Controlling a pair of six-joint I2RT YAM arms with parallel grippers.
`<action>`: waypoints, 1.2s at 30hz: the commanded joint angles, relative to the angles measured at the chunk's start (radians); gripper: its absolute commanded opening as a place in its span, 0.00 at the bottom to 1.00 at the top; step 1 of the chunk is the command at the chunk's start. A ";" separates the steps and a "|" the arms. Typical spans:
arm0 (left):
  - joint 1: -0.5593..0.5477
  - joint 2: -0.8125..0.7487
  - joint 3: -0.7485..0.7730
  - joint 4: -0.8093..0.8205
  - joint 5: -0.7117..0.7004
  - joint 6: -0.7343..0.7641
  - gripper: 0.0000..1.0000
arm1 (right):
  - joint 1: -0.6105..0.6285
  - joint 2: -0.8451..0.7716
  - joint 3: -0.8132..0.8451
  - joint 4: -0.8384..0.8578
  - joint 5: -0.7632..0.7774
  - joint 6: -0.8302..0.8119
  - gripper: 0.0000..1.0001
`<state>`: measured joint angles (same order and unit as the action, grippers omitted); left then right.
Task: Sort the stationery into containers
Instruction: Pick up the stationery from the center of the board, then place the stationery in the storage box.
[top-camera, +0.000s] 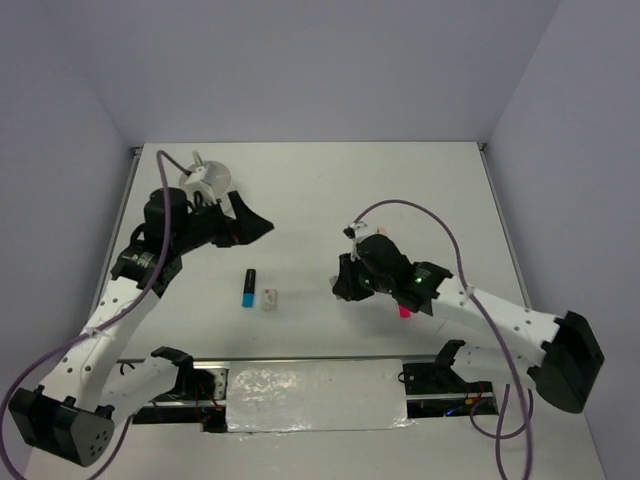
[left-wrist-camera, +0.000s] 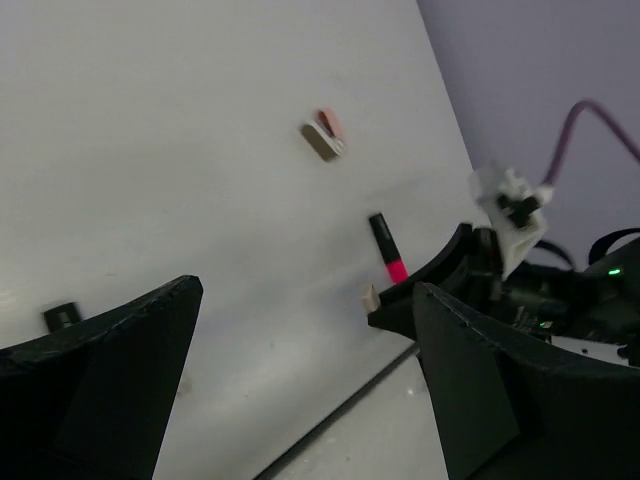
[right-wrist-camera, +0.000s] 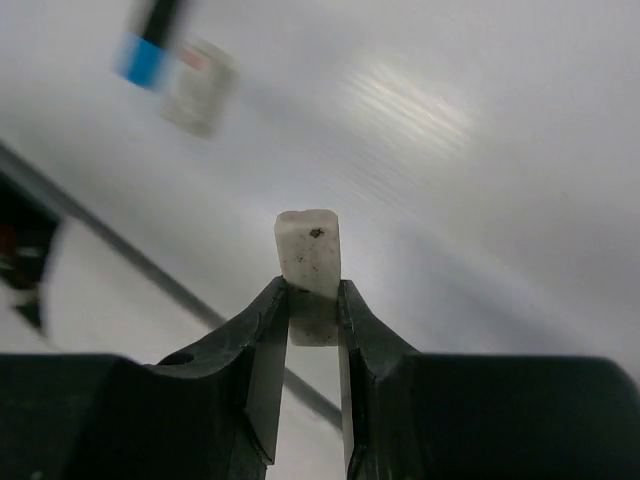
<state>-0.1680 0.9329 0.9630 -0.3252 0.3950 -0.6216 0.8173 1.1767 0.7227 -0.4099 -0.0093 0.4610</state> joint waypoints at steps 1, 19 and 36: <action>-0.184 0.018 -0.004 0.141 -0.028 -0.093 0.99 | 0.054 -0.155 0.070 0.222 -0.040 0.076 0.09; -0.550 0.119 0.033 0.207 -0.219 -0.171 0.75 | 0.321 -0.249 0.210 0.174 0.379 0.031 0.08; -0.562 0.104 0.049 0.206 -0.206 -0.170 0.65 | 0.322 -0.150 0.250 0.164 0.388 0.028 0.09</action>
<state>-0.7254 1.0618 0.9630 -0.1490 0.1841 -0.7921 1.1328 1.0336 0.9398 -0.2813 0.3561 0.4965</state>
